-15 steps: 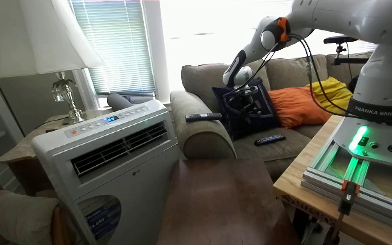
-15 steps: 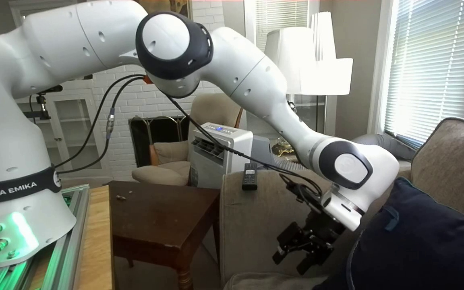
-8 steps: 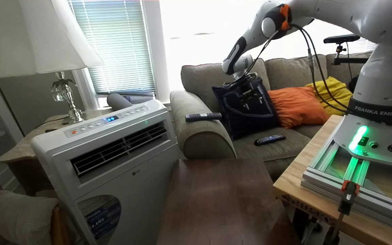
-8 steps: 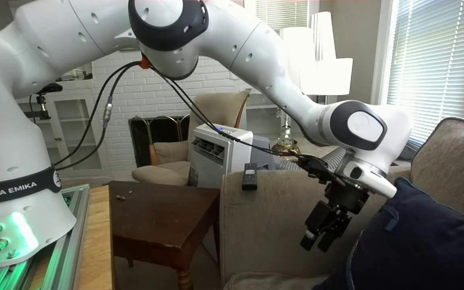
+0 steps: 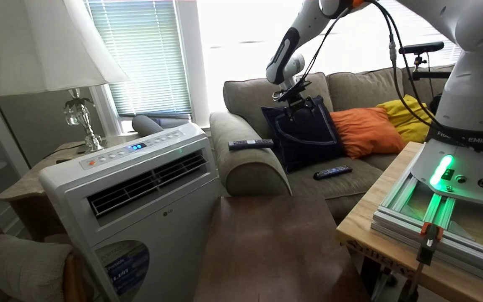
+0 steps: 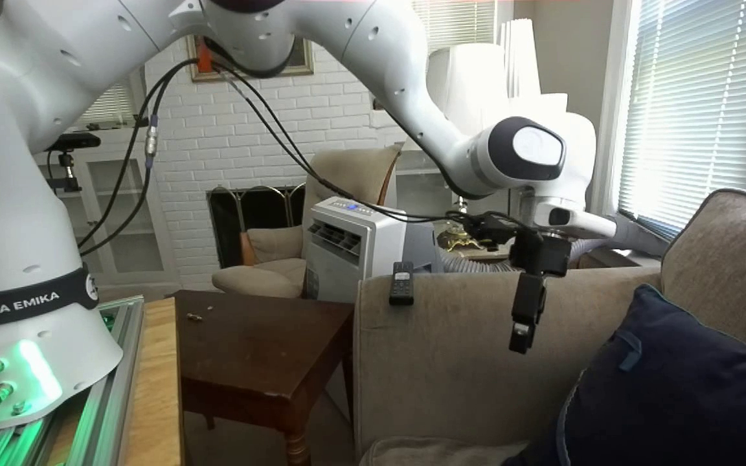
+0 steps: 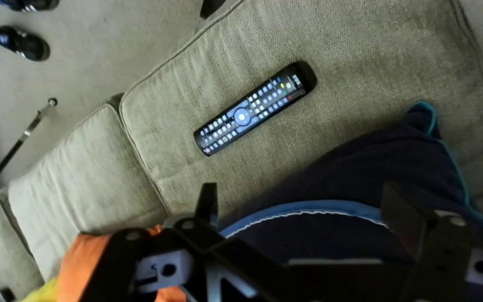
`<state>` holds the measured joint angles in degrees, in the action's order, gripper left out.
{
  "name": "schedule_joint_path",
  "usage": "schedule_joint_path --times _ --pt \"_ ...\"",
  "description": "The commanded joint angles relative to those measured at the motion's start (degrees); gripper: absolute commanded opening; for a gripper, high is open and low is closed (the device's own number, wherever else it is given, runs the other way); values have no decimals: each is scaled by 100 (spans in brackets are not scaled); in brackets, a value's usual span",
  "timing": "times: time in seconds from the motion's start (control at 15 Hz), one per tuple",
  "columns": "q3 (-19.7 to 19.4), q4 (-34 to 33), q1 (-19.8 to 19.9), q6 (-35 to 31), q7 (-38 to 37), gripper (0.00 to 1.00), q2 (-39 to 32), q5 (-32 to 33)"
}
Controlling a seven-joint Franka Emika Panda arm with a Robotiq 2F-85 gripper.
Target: Move the remote from the seat of the chair to the armrest
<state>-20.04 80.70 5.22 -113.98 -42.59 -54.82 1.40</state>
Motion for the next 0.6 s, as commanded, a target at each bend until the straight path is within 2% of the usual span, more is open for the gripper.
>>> schedule_joint_path --times 0.0,0.13,0.27,0.53 --pt "77 1327 -260 -732 659 100 956 566" --pt "26 1781 -378 -1018 1000 100 1198 913" --pt "-17 1907 -377 -1100 1373 100 1206 1275" --pt "-34 1622 -238 -1102 2143 100 770 1874"
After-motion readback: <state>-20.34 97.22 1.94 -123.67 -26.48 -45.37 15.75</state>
